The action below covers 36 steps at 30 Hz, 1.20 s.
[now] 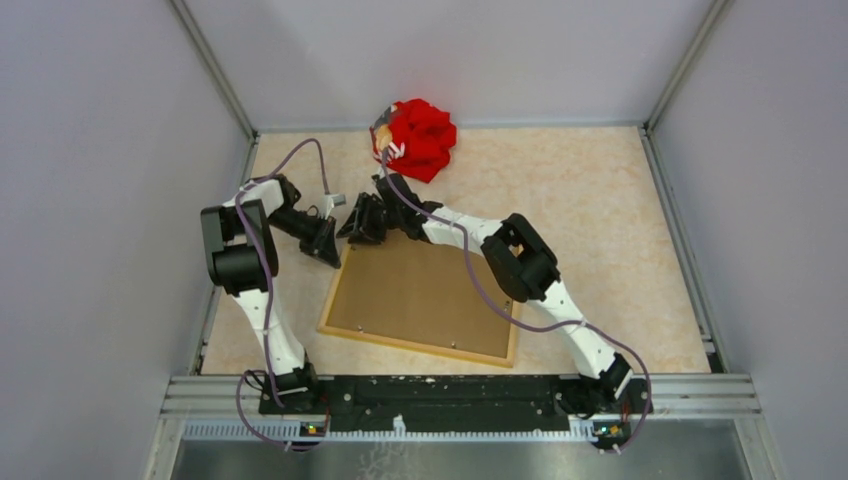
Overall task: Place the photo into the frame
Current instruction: Install the photo frame at the center of the board.
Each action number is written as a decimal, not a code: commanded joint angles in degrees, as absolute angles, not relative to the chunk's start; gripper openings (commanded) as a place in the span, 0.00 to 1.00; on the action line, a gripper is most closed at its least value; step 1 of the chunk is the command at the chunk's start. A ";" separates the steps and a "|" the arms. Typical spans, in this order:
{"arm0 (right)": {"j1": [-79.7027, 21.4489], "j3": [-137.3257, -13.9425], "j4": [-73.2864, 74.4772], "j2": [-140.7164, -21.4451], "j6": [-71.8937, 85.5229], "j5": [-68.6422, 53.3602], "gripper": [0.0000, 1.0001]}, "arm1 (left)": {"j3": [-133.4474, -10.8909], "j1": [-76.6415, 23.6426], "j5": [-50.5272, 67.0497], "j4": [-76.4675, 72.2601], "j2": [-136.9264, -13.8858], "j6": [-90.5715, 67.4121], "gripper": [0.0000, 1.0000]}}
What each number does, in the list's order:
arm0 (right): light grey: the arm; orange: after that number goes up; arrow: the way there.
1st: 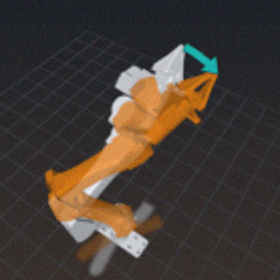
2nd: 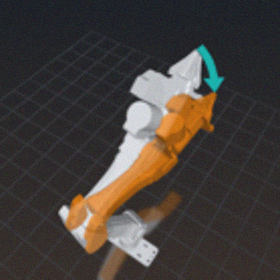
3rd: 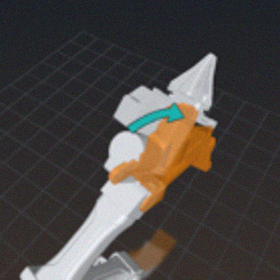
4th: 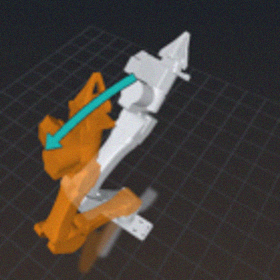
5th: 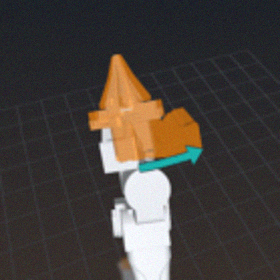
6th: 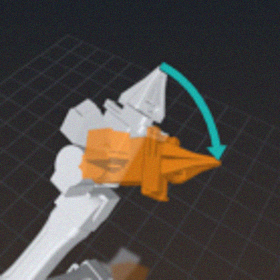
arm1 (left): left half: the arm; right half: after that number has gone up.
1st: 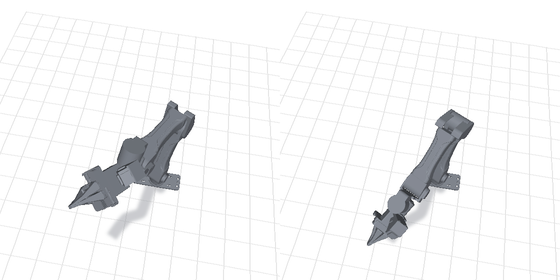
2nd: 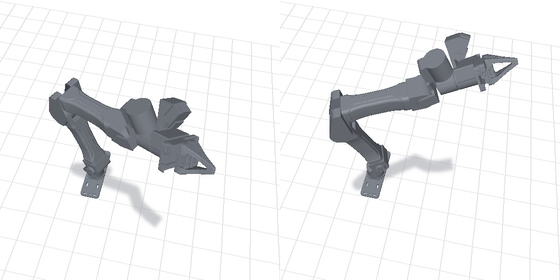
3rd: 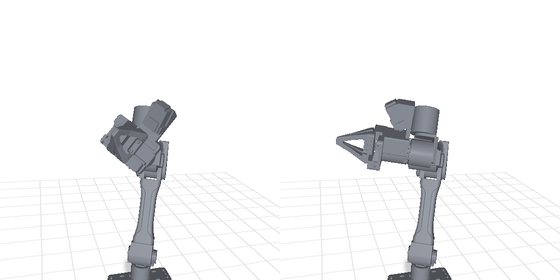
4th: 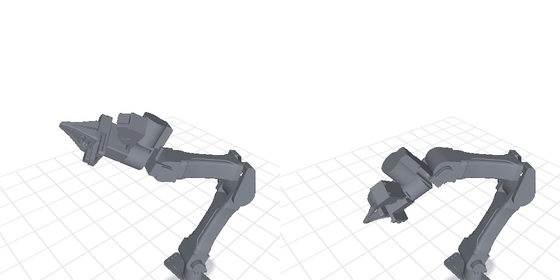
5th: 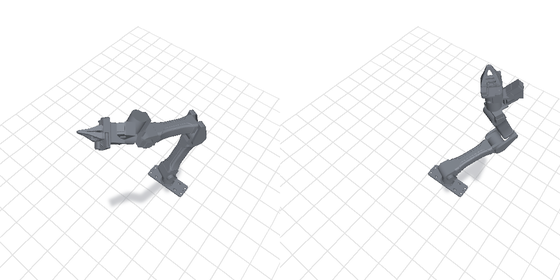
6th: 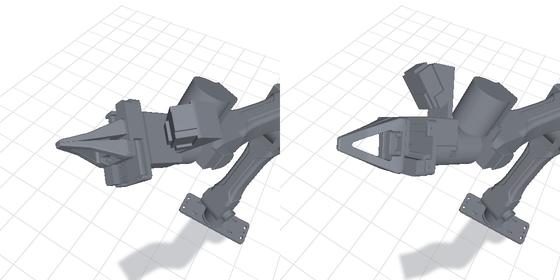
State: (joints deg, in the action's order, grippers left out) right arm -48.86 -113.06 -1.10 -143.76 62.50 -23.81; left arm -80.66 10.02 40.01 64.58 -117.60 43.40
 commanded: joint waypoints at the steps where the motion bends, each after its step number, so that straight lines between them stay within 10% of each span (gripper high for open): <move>1: -48.72 -113.65 -1.17 -141.04 59.95 -24.77 0.45 | -78.58 9.07 38.21 62.85 -116.82 45.09 0.16; 36: -48.20 -113.28 -0.19 -141.76 56.66 -27.36 0.44 | -78.49 9.07 38.85 62.54 -116.81 44.65 0.13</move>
State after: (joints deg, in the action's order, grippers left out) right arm -47.88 -109.75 -0.38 -141.27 58.06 -26.22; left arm -79.92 9.98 40.25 64.12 -117.08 43.20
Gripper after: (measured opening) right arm 0.439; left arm 0.138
